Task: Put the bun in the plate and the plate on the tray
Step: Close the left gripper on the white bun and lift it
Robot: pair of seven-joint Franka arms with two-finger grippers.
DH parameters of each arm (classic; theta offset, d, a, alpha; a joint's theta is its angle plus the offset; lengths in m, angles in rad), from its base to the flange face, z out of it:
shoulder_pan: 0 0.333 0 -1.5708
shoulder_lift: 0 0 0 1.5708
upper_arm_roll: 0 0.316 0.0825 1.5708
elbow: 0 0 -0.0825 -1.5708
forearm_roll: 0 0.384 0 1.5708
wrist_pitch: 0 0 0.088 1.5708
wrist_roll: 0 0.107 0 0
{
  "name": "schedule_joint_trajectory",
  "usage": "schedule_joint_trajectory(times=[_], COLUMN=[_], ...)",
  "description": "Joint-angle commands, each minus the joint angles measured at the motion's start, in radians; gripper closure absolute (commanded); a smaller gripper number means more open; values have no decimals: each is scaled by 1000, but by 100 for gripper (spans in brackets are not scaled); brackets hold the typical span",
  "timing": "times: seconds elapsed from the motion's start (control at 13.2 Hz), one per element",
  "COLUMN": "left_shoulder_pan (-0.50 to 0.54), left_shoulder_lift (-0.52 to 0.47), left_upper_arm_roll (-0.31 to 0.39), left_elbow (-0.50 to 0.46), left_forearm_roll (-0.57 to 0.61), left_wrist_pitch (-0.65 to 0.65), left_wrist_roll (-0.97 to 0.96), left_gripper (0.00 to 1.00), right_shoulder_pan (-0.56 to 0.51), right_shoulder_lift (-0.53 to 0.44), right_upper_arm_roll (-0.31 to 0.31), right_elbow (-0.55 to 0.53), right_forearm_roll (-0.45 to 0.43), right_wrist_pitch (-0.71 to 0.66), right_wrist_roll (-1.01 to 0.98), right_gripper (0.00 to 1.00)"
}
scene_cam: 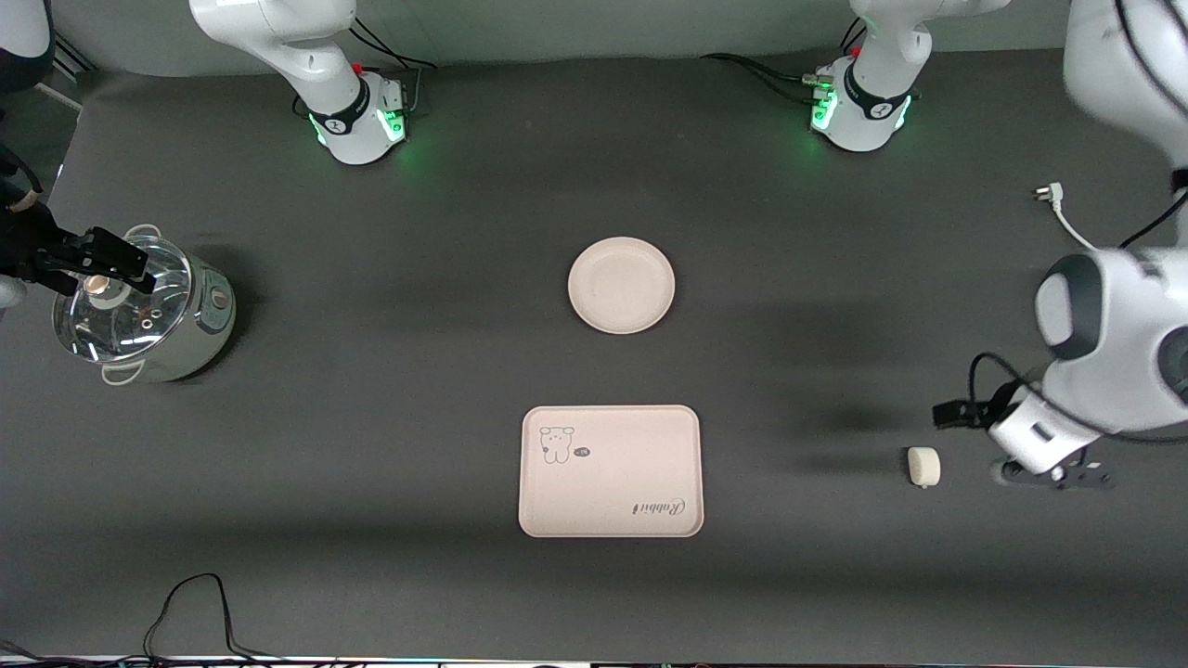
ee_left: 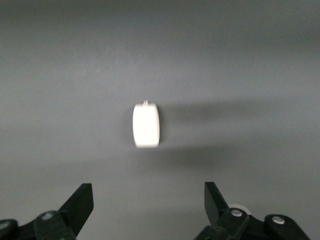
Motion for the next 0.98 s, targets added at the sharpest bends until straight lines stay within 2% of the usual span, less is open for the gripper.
schedule_joint_trajectory(times=[0.0,0.45,0.6,0.68,0.91], left_shoulder_pan=[-16,-28,-28,-28,-28], left_shoulder_lift=[112,207,234,238,238], left_upper_arm_roll=[19,39,53,57,59], left_elbow=[62,53,50,38,31], left_forearm_roll=[16,13,10,9,9], left_wrist_pitch=[87,199,245,253,244], left_wrist_roll=[-24,-51,-48,-47,-47], left_gripper=[1,2,11,25,91], right_shoulder_pan=[-5,-5,-5,-5,-5], right_shoulder_lift=[-6,-3,-3,-2,1], right_upper_arm_roll=[2,2,2,2,2], right_elbow=[-5,-5,-5,-5,-3], right_forearm_roll=[-15,-15,-15,-15,-13], right_wrist_pitch=[-2,-4,-4,-4,-4], right_wrist_roll=[-22,-22,-22,-22,-22], right_gripper=[0,0,0,0,0])
